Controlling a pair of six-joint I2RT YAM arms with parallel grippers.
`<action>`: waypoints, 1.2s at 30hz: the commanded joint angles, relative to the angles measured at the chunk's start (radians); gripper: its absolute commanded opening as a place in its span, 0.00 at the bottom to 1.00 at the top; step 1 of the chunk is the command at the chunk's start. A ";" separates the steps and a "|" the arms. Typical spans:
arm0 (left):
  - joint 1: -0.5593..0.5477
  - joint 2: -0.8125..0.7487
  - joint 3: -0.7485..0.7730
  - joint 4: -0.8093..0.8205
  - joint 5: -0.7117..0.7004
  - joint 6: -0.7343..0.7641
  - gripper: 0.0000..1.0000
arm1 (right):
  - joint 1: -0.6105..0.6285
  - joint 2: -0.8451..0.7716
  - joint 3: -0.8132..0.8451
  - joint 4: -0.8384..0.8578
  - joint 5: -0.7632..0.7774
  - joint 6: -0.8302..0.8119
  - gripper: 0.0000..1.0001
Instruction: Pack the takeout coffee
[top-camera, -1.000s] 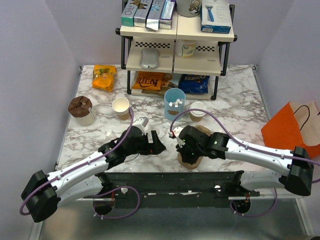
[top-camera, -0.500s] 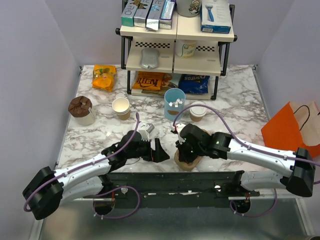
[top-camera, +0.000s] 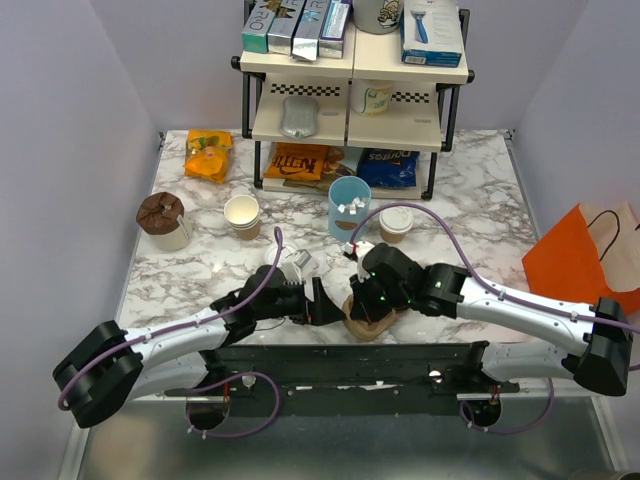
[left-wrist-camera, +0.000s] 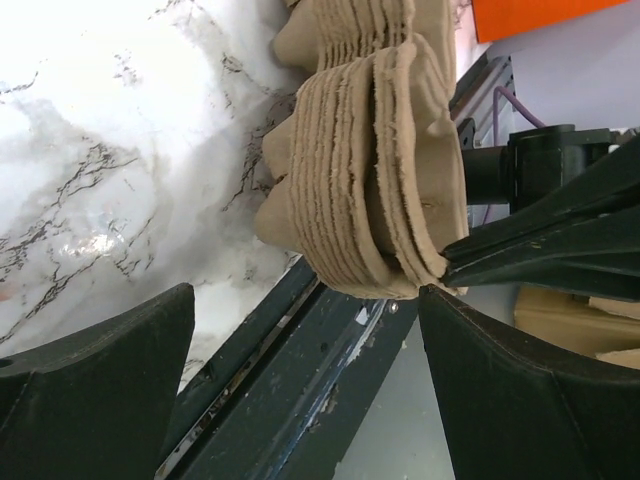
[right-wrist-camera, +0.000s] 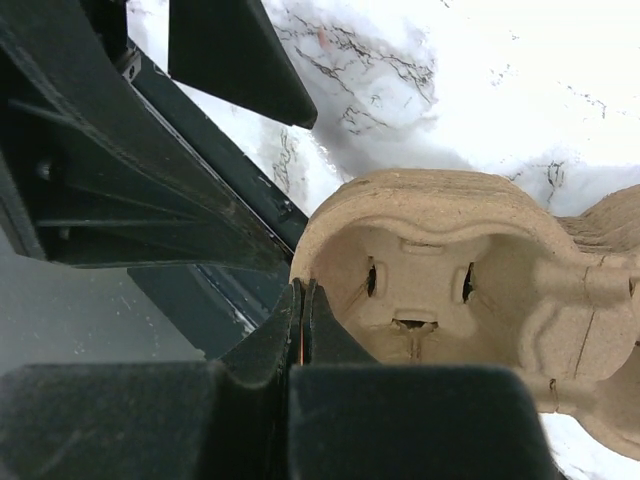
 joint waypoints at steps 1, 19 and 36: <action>-0.007 0.016 0.002 0.060 0.006 -0.029 0.99 | -0.003 -0.007 0.004 0.059 -0.024 0.033 0.01; -0.016 0.119 0.027 0.075 -0.001 -0.069 0.98 | -0.003 0.000 -0.022 0.166 -0.067 0.084 0.01; -0.016 0.138 0.062 -0.045 -0.034 -0.034 0.98 | -0.006 -0.136 -0.065 0.275 -0.009 0.124 0.01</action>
